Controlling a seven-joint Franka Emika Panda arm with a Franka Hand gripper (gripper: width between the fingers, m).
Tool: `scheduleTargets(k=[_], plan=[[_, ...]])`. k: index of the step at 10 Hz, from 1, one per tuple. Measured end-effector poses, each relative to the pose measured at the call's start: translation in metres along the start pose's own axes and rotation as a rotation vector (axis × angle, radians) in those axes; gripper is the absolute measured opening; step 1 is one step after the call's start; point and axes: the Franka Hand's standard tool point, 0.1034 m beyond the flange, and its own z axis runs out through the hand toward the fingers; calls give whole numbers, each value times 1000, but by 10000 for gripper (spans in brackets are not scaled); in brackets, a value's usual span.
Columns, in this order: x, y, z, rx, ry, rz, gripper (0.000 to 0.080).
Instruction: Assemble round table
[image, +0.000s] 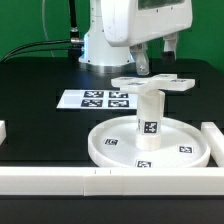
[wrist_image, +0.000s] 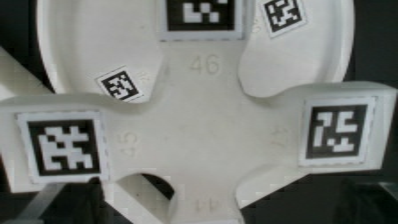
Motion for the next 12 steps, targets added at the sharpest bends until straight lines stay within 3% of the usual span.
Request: scheduleTargets(k=[5,12], plan=[[-4,3,5,-17,-46,-525,648],[-9,-1,16,2,-71,-594,648]])
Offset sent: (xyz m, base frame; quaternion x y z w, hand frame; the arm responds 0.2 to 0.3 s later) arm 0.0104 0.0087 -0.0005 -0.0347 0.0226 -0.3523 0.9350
